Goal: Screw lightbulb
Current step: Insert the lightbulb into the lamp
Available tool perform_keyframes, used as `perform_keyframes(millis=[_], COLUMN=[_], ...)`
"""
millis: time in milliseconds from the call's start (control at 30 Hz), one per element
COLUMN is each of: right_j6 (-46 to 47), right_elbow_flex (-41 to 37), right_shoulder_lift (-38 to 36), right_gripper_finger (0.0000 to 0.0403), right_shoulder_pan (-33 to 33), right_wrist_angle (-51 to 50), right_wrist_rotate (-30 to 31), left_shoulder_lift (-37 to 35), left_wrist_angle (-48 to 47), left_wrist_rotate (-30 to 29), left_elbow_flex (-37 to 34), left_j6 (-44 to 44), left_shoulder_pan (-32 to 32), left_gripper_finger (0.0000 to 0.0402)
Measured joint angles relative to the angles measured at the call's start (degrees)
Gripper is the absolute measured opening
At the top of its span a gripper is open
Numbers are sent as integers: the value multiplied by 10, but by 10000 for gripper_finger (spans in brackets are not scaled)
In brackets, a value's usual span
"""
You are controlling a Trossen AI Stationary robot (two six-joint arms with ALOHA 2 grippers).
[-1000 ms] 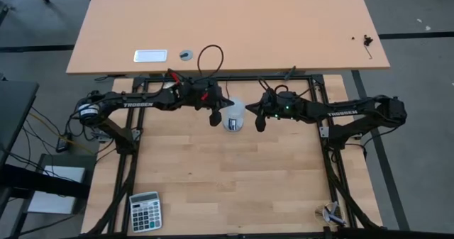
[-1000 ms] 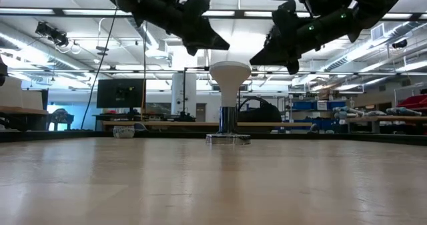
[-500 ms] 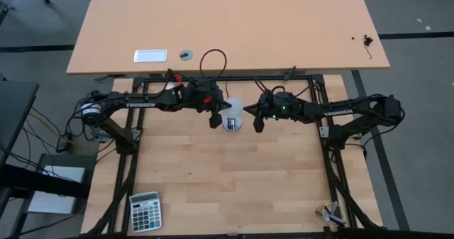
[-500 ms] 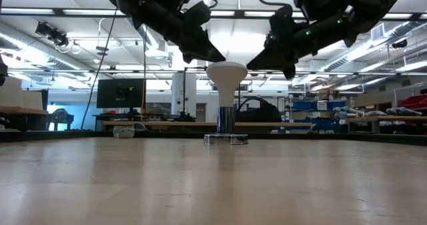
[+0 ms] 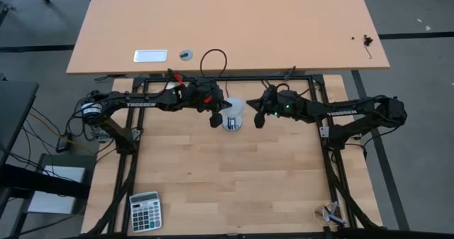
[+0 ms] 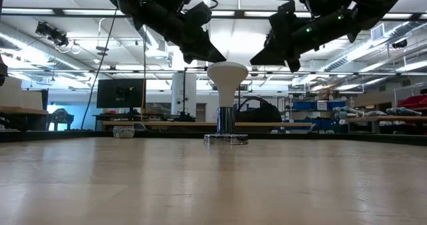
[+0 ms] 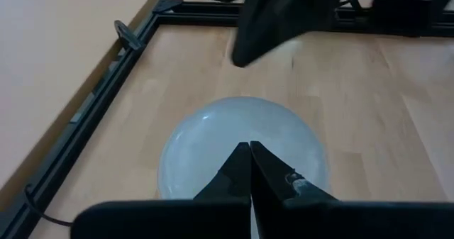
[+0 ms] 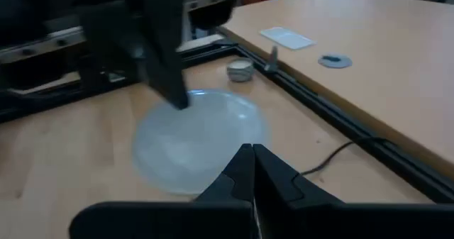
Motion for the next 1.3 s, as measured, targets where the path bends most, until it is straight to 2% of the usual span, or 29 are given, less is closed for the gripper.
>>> perform_keyframes(millis=[267, 600, 800, 1100, 1300], right_j6=[-7, -58, -75, -114, -111], right_elbow_flex=[0, 0, 0, 85, 81], right_shoulder_lift=[0, 0, 0, 0, 0], right_gripper_finger=[9, 9, 9, 8, 8], right_shoulder_pan=[-34, -37, -38, -41, -45], right_wrist_angle=[-8, -8, 26, -118, -144], right_wrist_rotate=[-70, -95, -126, -133, -121], left_shoulder_lift=[1, 1, 2, 2, 2], left_wrist_angle=[3, 3, 6, 7, 8], left_wrist_rotate=[7, 8, 8, 8, 8], left_elbow_flex=[-1, -2, -2, -2, -2], left_j6=[0, 9, 9, 9, 10], left_shoulder_pan=[0, 0, 0, 0, 0], left_gripper_finger=[0, 0, 0, 0, 0])
